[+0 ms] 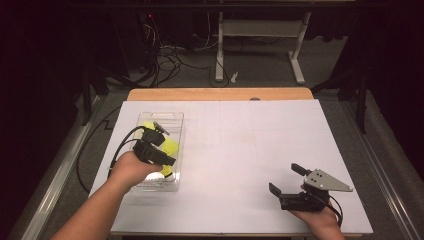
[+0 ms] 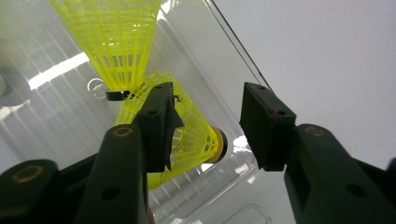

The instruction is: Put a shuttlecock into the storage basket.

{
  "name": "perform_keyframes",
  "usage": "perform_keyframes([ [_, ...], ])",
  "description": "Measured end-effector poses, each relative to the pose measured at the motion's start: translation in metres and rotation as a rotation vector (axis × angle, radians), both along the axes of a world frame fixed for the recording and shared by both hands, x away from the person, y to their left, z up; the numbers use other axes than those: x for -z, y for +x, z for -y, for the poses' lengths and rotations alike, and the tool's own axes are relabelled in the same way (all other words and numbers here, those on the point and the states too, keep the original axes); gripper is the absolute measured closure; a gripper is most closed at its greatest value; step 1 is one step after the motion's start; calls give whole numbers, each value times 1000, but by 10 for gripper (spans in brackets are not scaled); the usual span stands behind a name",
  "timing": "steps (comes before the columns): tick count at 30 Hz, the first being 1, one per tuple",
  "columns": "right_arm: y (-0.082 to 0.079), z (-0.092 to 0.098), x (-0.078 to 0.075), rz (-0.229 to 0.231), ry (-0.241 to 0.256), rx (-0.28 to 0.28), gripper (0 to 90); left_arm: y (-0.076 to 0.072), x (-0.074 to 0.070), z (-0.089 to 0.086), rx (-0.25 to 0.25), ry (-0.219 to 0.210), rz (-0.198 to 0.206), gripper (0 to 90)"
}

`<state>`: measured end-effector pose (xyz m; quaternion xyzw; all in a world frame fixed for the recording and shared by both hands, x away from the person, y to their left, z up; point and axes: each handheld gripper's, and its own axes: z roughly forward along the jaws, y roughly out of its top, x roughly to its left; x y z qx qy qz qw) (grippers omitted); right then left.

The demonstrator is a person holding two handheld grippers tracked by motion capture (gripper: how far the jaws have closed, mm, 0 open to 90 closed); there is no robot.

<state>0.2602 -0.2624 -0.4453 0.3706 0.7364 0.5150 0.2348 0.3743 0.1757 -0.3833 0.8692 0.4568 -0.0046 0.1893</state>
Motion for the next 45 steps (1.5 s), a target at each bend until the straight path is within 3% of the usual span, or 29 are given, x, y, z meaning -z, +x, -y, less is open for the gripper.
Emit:
perform_keyframes([
  [19,0,0,0,0,1,-1,13,-4,-14,-3,-15,28,11,295],
  [33,0,-1,-1,1,2,1,13,-11,-19,-25,-61,29,22,6],
  [45,0,-1,0,-3,-2,3,13,-22,-9,-46,-81,13,24,3],
])
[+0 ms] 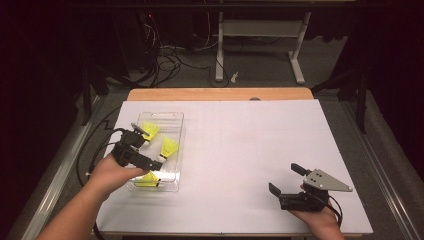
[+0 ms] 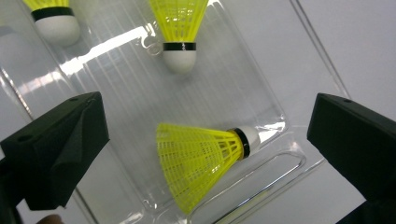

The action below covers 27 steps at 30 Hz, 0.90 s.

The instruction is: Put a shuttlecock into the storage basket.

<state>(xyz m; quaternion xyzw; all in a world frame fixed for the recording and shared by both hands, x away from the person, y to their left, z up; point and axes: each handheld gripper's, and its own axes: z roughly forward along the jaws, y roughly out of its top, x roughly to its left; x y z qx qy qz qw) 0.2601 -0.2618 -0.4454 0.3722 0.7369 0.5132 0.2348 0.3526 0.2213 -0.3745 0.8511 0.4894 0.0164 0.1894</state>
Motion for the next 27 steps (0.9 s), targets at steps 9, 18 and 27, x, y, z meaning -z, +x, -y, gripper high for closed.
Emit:
perform_keyframes([
  [9,-1,0,0,2,4,3,13,-17,10,-11,7,-11,31,3],
  [18,-1,1,0,0,5,17,13,-26,14,-13,5,-51,100,3],
  [27,-1,3,1,-6,8,27,13,-41,22,-22,-6,-159,226,3],
])
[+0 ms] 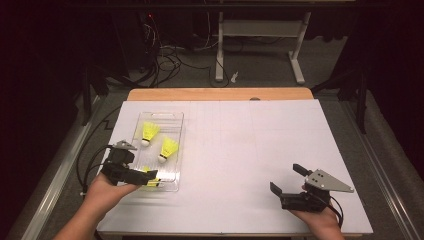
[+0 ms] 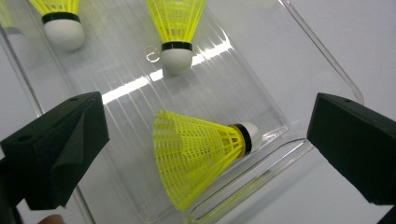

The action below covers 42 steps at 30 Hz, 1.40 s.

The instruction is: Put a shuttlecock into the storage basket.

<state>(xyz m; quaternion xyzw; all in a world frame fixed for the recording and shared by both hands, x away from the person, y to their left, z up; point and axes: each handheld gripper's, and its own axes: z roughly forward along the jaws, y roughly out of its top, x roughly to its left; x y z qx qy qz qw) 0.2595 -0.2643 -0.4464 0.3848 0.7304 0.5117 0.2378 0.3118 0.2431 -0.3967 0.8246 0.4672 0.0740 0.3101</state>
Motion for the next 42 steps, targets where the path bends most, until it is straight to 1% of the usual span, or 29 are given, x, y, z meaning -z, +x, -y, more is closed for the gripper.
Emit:
perform_keyframes([
  [1,0,0,0,0,0,0,13,-2,1,-1,-3,-12,16,3],
  [2,0,0,0,0,-2,0,13,-4,2,-1,-4,-10,35,3],
  [5,1,0,1,-2,-1,2,13,-9,6,-2,7,-29,68,3],
  [10,1,0,1,2,2,8,13,-18,11,-6,3,-86,141,3],
  [13,1,1,2,4,4,11,11,-21,17,-9,-6,-125,168,3],
  [15,0,1,2,5,6,14,10,-23,20,-10,-2,-145,186,3],
  [16,1,1,2,9,8,16,9,-24,22,-10,0,-151,205,3],
  [19,1,1,2,8,12,25,8,-26,24,-10,10,-161,230,3],
  [20,1,1,3,7,9,27,7,-28,25,-12,7,-166,244,3],
  [22,2,1,4,3,0,29,6,-30,25,-14,6,-197,269,3],
  [24,3,1,5,-2,0,36,6,-33,25,-17,14,-209,299,3],
  [25,3,2,6,-3,2,41,6,-35,26,-18,17,-223,321,3],
  [26,3,2,6,-4,2,45,6,-37,27,-19,16,-251,340,3],
  [28,4,3,6,3,-2,52,6,-38,27,-24,30,-286,356,3],
  [29,3,2,6,7,-4,56,6,-40,28,-26,32,-294,371,3],
  [31,3,3,5,14,-5,61,5,-43,28,-28,27,-287,404,3],
  [32,3,3,5,19,-4,66,4,-45,29,-30,31,-296,426,3],
  [33,2,3,4,25,-2,70,4,-46,30,-31,27,-304,438,3],
  [35,0,4,1,41,4,76,2,-48,32,-34,25,-316,450,3],
  [36,-1,4,0,48,12,80,2,-48,33,-34,16,-312,449,3],
  [37,-2,5,-1,57,14,81,2,-48,34,-35,16,-307,436,3],
  [38,-2,6,-2,67,18,84,1,-47,36,-36,19,-316,431,3],
  [39,-3,7,-3,74,20,86,1,-47,37,-35,11,-305,428,3],
  [40,-3,7,-3,81,22,91,1,-48,37,-35,15,-294,424,3],
  [42,-4,9,-4,87,23,91,1,-48,38,-34,21,-292,423,3],
])
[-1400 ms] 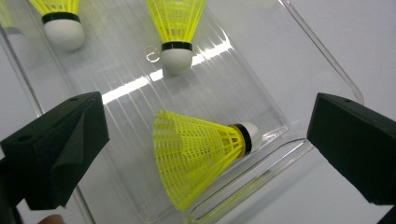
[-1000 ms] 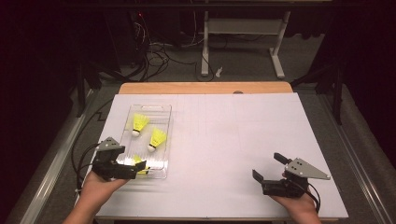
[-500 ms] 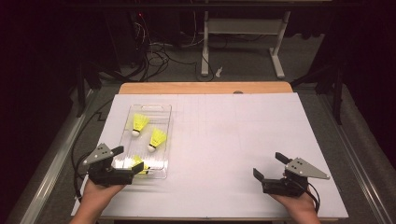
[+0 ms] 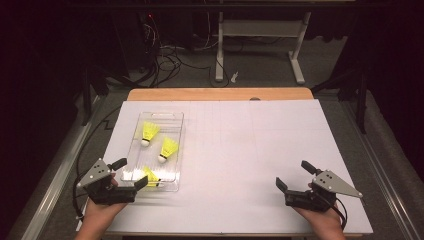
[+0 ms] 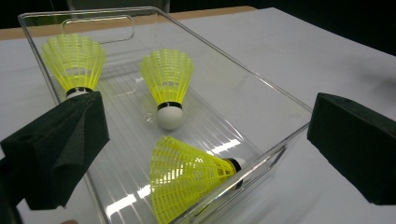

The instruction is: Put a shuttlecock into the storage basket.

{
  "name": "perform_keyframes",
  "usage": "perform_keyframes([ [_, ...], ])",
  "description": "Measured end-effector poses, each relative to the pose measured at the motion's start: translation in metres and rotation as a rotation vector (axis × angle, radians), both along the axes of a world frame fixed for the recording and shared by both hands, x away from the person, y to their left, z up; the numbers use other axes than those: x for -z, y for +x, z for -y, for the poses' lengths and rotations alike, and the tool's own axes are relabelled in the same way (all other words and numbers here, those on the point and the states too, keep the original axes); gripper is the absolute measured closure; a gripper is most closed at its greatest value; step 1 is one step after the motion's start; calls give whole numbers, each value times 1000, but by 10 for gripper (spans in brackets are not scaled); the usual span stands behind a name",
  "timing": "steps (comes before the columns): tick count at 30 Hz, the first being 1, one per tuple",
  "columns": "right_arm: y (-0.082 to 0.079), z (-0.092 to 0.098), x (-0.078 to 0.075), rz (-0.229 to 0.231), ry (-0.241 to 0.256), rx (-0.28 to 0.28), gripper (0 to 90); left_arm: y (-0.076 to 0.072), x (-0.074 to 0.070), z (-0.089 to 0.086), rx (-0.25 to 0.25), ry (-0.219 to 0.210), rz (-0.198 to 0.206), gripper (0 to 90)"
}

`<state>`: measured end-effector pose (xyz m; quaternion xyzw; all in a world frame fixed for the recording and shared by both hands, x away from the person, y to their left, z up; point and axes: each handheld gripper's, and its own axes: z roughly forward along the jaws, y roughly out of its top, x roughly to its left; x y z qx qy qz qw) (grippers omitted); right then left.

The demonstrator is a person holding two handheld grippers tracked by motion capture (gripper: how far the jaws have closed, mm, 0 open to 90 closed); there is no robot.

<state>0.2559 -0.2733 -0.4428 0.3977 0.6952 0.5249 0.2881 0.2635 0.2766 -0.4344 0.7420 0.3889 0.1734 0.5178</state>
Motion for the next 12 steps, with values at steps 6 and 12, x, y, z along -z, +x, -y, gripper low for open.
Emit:
perform_keyframes([
  [6,1,1,0,6,0,-5,1,-1,0,3,14,22,-4,3],
  [12,3,-1,2,-7,-10,-15,1,-2,0,6,16,44,3,3],
])
